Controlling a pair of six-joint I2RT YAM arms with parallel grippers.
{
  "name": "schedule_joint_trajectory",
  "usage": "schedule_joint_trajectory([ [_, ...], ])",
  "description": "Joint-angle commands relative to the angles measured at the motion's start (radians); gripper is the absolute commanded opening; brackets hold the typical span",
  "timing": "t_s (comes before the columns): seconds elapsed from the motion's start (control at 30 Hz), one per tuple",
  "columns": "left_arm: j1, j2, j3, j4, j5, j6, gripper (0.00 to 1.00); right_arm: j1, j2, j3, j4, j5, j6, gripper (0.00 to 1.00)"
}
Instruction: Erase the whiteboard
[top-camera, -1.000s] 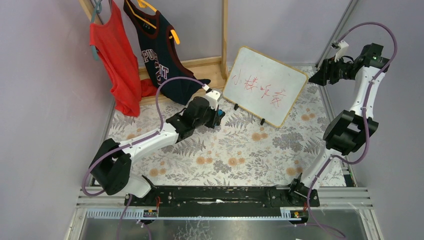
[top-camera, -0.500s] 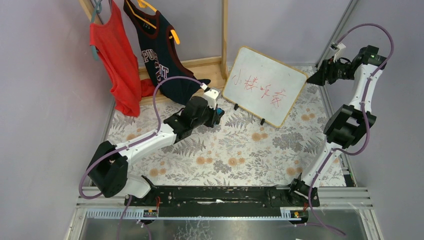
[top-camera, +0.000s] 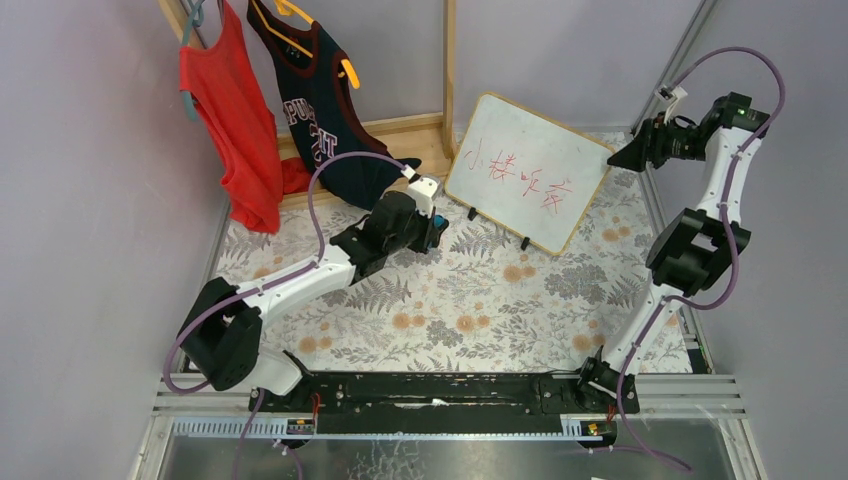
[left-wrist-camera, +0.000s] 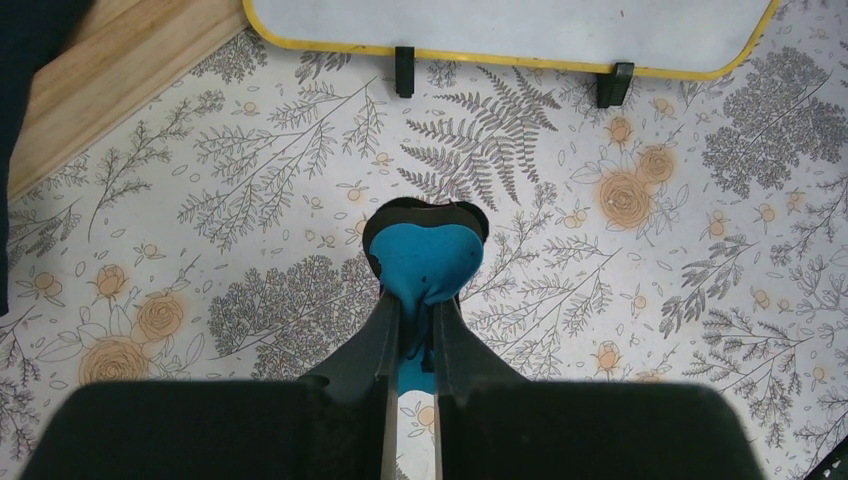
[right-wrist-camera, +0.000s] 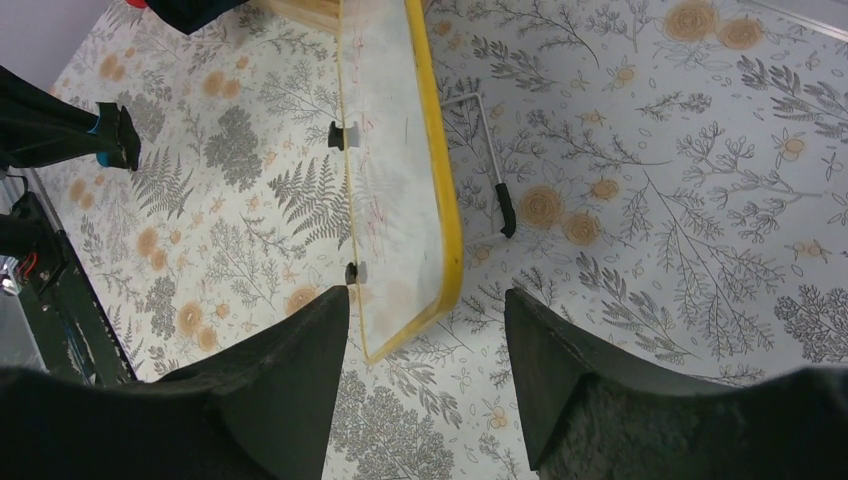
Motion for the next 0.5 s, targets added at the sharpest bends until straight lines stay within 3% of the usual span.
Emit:
schedule_joint_trajectory([
  [0.0, 0.011, 0.004, 0.033, 0.075, -0.002, 0.002, 0.00, 0.025, 0.022, 0.068, 0.002, -0.055, 0.013, 0.65],
  [0.47, 0.018, 0.017, 0.072, 0.064, 0.003, 0.005, 0.00, 0.074, 0.069, 0.072, 0.111, -0.082, 0.119, 0.61],
])
